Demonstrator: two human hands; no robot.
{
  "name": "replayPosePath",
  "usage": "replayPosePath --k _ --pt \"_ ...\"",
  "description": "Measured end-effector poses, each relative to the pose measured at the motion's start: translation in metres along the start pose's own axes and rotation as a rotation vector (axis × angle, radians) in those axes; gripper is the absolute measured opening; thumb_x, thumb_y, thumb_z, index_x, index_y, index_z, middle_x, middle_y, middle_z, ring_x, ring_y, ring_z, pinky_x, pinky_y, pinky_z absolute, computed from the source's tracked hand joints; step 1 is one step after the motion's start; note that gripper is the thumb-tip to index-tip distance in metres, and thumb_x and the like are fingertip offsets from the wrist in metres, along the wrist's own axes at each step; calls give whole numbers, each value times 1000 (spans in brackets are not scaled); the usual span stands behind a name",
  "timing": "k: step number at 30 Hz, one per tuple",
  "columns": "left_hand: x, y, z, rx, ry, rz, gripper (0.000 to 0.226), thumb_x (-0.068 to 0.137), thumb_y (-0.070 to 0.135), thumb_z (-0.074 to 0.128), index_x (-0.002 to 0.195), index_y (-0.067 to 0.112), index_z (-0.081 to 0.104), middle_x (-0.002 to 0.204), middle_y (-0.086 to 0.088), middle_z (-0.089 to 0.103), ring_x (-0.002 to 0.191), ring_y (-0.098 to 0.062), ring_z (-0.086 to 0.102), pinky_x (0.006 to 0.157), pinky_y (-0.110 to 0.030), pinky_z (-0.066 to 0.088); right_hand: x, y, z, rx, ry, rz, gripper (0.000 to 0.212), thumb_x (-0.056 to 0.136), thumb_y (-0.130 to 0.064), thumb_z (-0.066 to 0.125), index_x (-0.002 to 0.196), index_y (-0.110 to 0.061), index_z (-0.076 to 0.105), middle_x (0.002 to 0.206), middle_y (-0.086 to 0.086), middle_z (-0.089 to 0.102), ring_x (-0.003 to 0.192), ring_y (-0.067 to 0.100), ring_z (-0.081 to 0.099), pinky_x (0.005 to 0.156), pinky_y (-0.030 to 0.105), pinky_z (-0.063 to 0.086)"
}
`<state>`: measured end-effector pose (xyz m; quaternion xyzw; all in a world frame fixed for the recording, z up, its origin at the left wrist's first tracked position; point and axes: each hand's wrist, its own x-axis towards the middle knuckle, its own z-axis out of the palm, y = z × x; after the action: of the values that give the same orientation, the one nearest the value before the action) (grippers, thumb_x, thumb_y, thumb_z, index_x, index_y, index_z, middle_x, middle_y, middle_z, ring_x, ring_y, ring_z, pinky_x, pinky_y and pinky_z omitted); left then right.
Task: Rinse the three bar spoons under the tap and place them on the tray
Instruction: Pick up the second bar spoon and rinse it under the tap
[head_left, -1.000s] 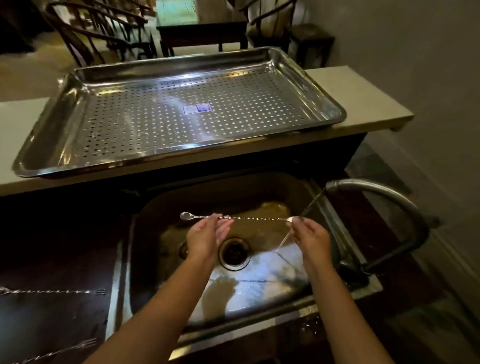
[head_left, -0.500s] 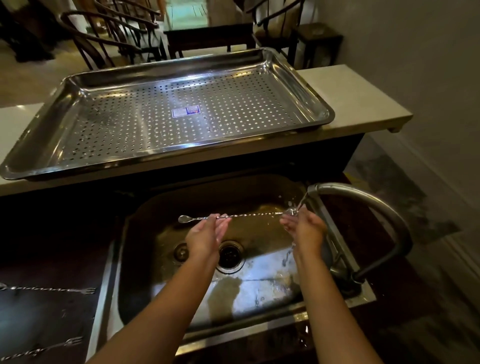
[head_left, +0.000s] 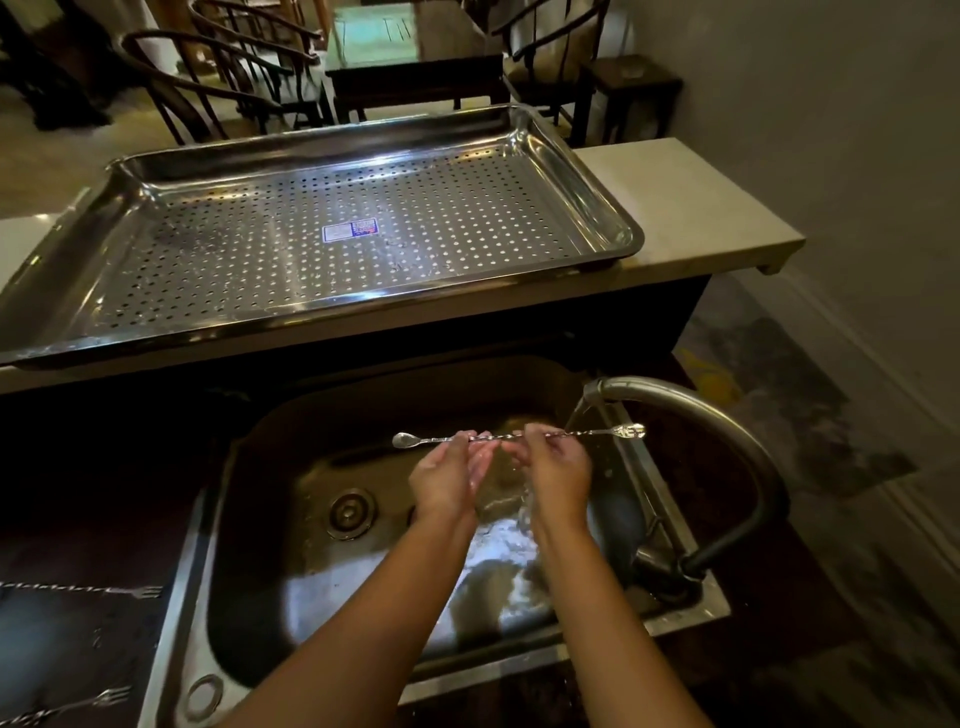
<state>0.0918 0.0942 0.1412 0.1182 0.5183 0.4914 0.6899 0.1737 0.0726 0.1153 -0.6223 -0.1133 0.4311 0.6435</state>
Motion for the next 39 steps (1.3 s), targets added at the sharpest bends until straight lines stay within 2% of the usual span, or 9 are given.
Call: replayPosePath --k 2,5,9,14,22,27,30,35,39 --pt "2 -2 3 10 -18 -4 13 93 3 49 84 -3 57 79 -18 63 47 -10 68 54 -16 56 8 -7 -14 59 27 25 22 95 -25 46 85 -12 60 67 0 71 58 9 69 52 19 53" --pt "2 -8 8 29 -40 -21 13 92 5 50 85 -2 58 81 -18 64 52 -11 69 58 -17 56 15 -17 -32 188 66 63 22 95 -21 46 79 -12 58 68 5 69 56 11 69 49 19 55" --pt "-3 -19 20 46 -81 -51 8 90 4 54 86 0 59 80 -16 66 53 -10 69 58 -17 57 12 -15 -32 17 -47 33 6 87 -11 60 81 -13 62 77 4 71 73 15 70 64 26 53" --pt "-7 -31 34 122 -105 -54 7 88 5 57 86 4 63 80 -8 65 72 -12 65 69 -18 52 13 -17 -43 94 -39 4 4 88 -5 57 88 -8 59 84 12 70 76 20 69 72 29 55" --pt "-10 -48 46 -24 -145 -188 12 88 4 57 77 3 62 54 -3 70 51 -10 69 56 -17 56 15 -33 -79 204 99 -37 11 91 -2 50 84 -11 53 78 12 65 56 9 69 54 17 56" --pt "-10 -58 48 -60 -154 -236 14 89 2 55 76 -1 59 54 -6 71 50 -11 69 42 -14 51 13 -46 -91 237 141 -107 24 93 -1 45 75 -15 51 68 8 62 48 6 64 65 26 56" --pt "-11 -62 50 -102 -179 -267 14 90 2 53 79 -4 59 55 -8 71 51 -12 69 44 -15 52 10 -52 -89 224 124 -127 28 90 0 48 69 -17 54 57 0 64 51 8 63 67 30 53" --pt "-6 -60 52 -104 -177 -238 20 96 10 43 82 0 54 55 -9 71 50 -12 69 49 -17 56 5 -52 -81 131 14 -212 23 93 0 42 79 -17 50 74 9 61 50 5 65 55 15 55" --pt "-4 -57 52 -107 -173 -248 21 98 13 40 83 2 49 54 -11 70 50 -17 70 50 -22 56 5 -50 -79 103 4 -267 21 94 -3 42 81 -17 51 75 10 64 51 5 65 54 14 54"
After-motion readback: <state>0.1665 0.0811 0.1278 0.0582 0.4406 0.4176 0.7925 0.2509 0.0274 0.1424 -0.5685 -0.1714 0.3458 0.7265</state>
